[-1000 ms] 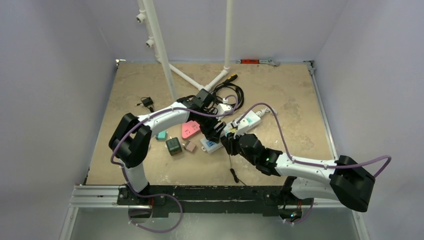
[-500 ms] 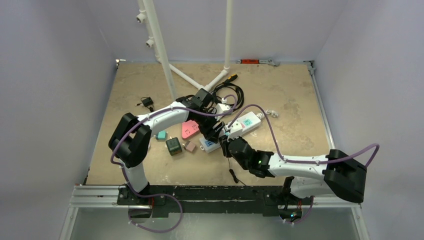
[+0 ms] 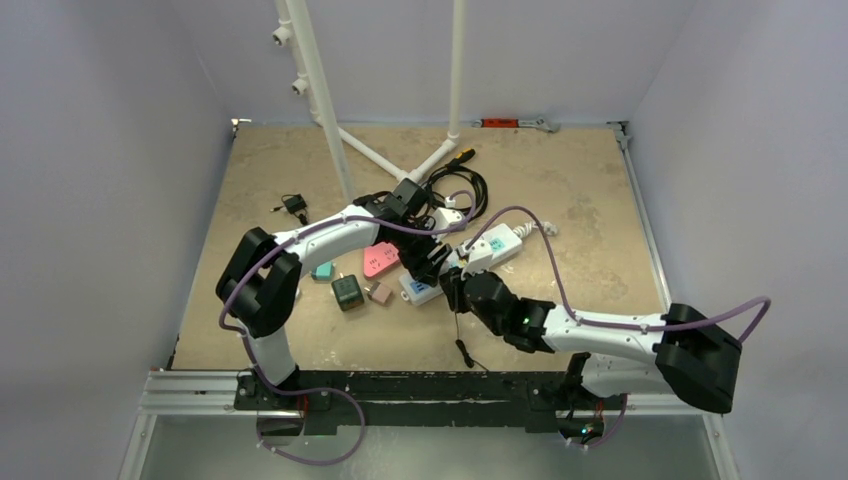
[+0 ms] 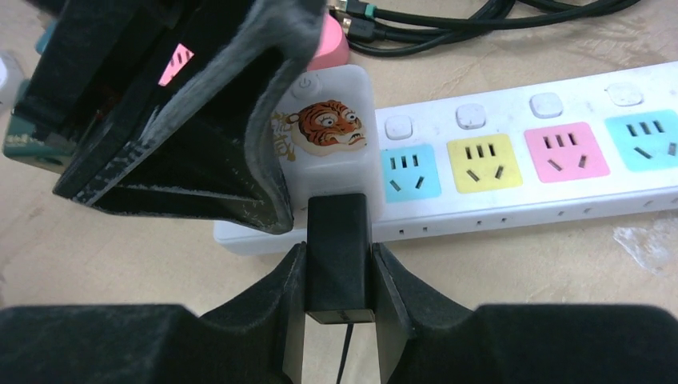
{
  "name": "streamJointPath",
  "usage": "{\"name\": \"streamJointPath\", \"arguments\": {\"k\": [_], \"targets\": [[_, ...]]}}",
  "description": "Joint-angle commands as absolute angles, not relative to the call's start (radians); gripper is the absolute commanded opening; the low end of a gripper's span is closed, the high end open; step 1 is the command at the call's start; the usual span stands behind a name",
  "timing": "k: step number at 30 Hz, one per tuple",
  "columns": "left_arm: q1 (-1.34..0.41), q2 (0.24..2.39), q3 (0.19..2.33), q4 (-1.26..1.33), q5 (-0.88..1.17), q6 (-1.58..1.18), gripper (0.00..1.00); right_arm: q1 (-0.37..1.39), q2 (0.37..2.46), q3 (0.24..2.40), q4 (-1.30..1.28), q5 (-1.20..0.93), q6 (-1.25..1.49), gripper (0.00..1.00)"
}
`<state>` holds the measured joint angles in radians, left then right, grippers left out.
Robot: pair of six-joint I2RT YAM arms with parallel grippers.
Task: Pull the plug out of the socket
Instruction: Remove the plug from the socket.
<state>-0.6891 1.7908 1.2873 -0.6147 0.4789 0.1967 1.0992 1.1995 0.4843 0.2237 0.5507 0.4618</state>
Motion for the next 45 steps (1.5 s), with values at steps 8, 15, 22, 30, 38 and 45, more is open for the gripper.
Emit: {"name": "streamJointPath", "arguments": {"k": [8, 15, 22, 30, 38, 45], "targets": [[-0.677, 1.744, 1.282, -0.575, 0.371, 0.197, 0.00, 0.955, 1.151, 0.462, 0.283, 0.349, 0.494, 0.00], [-0.677, 1.784, 1.302, -0.576, 0.371, 0.158, 0.00, 1.012, 1.165, 0.476, 0.274, 0.468, 0.471, 0.00], [-0.675, 1.793, 1.308, -0.573, 0.343, 0.131, 0.00, 1.140, 1.173, 0.497, 0.248, 0.636, 0.488, 0.00], [-0.675, 1.798, 1.310, -0.568, 0.360, 0.128, 0.00, 1.176, 1.254, 0.553, 0.175, 0.719, 0.525, 0.00], [-0.676, 1.799, 1.307, -0.573, 0.320, 0.136, 0.00, 1.174, 1.143, 0.492, 0.222, 0.661, 0.528, 0.00], [-0.676, 1.798, 1.305, -0.577, 0.306, 0.138, 0.00, 0.986, 1.023, 0.416, 0.289, 0.414, 0.503, 0.00]]}}
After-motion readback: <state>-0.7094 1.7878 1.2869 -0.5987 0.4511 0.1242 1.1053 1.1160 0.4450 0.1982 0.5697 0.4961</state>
